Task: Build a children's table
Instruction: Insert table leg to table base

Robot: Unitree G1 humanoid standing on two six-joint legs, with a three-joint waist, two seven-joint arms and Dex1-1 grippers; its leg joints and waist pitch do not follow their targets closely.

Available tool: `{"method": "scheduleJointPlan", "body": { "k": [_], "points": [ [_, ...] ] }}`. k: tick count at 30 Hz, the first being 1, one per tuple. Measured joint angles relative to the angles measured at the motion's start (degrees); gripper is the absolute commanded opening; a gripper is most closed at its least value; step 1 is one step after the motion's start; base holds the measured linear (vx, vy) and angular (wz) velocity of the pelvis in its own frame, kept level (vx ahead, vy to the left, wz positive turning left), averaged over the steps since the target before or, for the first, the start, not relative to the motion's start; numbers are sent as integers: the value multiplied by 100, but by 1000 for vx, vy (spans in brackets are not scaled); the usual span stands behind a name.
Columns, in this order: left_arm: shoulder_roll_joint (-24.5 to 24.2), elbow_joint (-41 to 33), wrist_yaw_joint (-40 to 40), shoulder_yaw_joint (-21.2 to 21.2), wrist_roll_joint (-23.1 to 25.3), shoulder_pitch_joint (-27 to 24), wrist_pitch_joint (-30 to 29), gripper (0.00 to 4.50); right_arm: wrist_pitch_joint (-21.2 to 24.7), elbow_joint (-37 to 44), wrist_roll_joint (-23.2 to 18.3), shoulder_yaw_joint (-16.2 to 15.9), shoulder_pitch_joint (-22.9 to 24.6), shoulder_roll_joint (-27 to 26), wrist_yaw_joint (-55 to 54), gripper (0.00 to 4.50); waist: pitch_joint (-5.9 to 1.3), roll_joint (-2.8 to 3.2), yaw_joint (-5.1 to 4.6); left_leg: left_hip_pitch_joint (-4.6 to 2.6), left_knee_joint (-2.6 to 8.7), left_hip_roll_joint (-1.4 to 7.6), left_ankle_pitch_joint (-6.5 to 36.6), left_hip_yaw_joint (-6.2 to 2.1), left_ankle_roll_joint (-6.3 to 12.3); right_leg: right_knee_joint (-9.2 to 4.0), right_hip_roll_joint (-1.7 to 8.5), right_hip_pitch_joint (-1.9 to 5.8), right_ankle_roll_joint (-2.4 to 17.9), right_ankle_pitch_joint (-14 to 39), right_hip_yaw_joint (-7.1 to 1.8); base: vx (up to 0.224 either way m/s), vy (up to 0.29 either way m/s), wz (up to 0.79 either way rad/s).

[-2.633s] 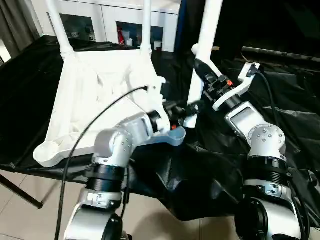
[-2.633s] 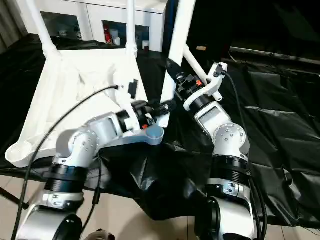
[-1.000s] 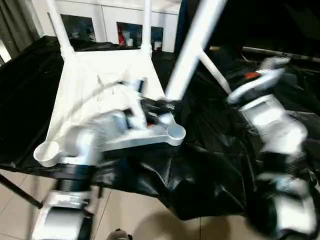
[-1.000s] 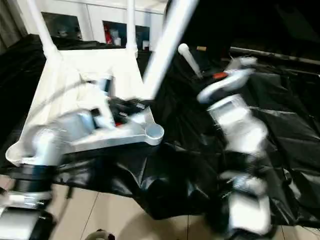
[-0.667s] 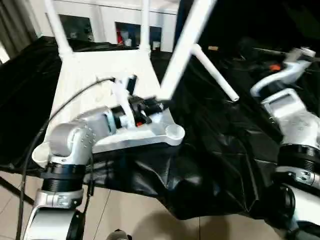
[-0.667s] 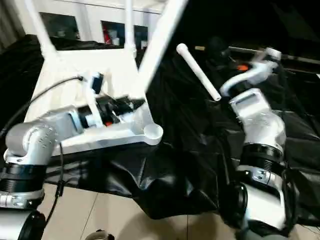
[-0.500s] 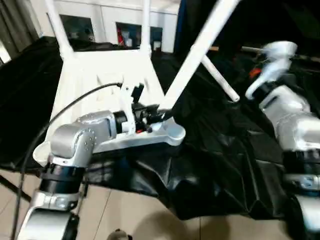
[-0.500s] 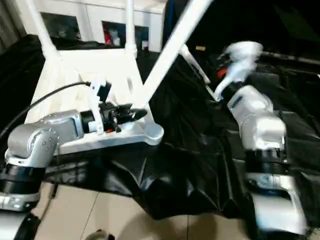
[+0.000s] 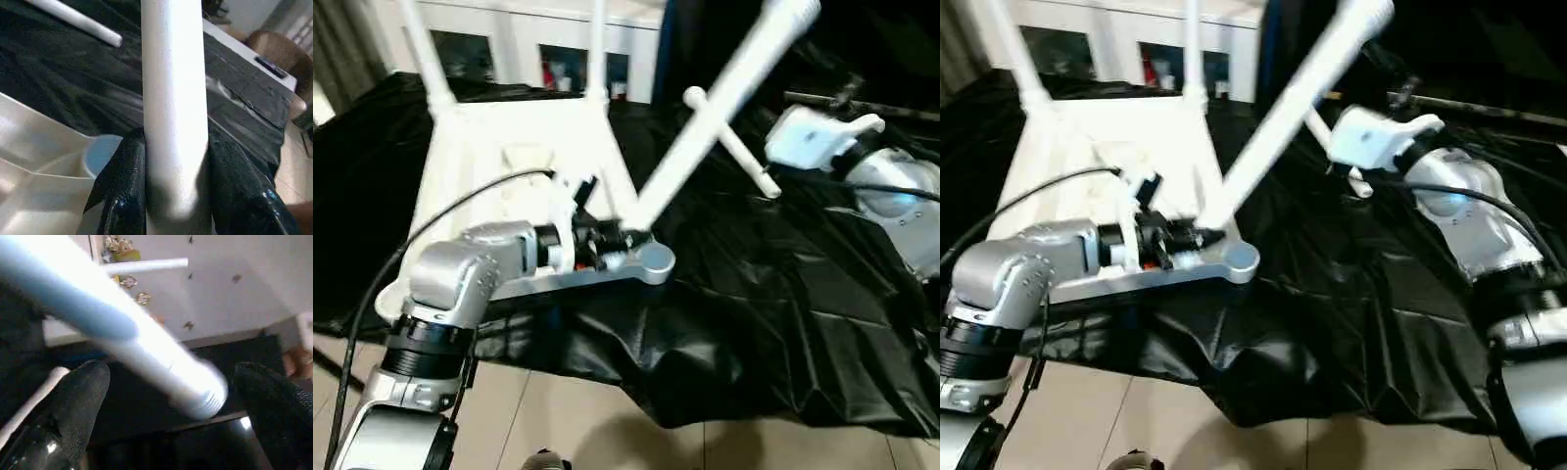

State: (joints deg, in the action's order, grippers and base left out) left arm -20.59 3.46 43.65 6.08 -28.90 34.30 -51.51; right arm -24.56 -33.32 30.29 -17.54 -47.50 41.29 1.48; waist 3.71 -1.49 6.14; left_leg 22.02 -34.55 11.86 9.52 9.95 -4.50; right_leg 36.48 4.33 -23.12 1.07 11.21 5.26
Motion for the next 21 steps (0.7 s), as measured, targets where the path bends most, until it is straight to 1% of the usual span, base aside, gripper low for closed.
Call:
{"method": "scheduleJointPlan", "body": {
  "k": [1, 4, 6, 8, 10, 15, 19, 20, 21],
  "points": [
    [-22, -13, 3, 16, -1, -12, -30, 143, -162, -136, 189, -40, -17, -3, -179, 450, 0, 0, -11, 0, -2, 0, 0, 0, 0, 5, 0, -2, 0, 0, -1, 0, 0, 0],
    [-111, -80, 66, 18, -4, -63, -96, 143, -442, -443, 480, -160, -125, -10, -462, 450, 0, 0, -46, 1, -11, 0, 0, 0, 0, 19, 0, -6, 0, 0, -2, 0, 0, 0],
    [-135, -108, 119, 47, -10, -70, -117, 143, -513, -588, 636, -241, -234, -5, -607, 450, 0, 0, -78, 1, -18, 0, 0, 0, 0, 26, 0, -6, 0, 0, -2, 0, 0, 0],
    [-168, -143, 149, 55, -13, -85, -122, 143, -573, -667, 708, -321, -289, -5, -728, 450, 0, 0, -97, 2, -26, 0, 0, -1, 0, 35, 1, -6, 0, 0, -2, 0, 0, 0],
    [-343, -305, 334, 136, -36, -143, -154, 143, -732, -1042, 976, -540, -448, -4, -1025, 450, 1, -1, -106, 1, -35, 1, 0, 0, 0, 45, 1, -6, 0, 1, -2, 0, 0, 0],
    [-552, -610, 679, 394, -98, -290, -229, 143, -876, -1715, 1468, -820, -553, -26, -1468, 450, 1, -1, -111, 3, -47, 0, 1, 1, 0, 56, 2, -7, 2, -1, -5, 0, 0, 0],
    [-645, -709, 773, 452, -98, -343, -253, 143, -856, -2135, 1639, -894, -750, -12, -1608, 450, 1, -1, -121, 2, -47, 0, 1, 1, 0, 59, 0, -7, 4, -2, -5, 0, 0, 0],
    [-648, -709, 780, 453, -98, -343, -256, 143, -866, -2209, 1639, -911, -793, -15, -1607, 432, 1, -1, -122, 2, -47, 0, 1, 1, 0, 59, 0, -7, 3, -3, -4, 0, 0, 0],
    [-648, -709, 786, 453, -98, -343, -257, 143, -883, -2303, 1636, -916, -838, -22, -1603, 432, 1, -1, -122, 2, -47, 0, 1, 1, 0, 59, 0, -7, 3, -3, -4, 0, 0, 0]
  ]
}}
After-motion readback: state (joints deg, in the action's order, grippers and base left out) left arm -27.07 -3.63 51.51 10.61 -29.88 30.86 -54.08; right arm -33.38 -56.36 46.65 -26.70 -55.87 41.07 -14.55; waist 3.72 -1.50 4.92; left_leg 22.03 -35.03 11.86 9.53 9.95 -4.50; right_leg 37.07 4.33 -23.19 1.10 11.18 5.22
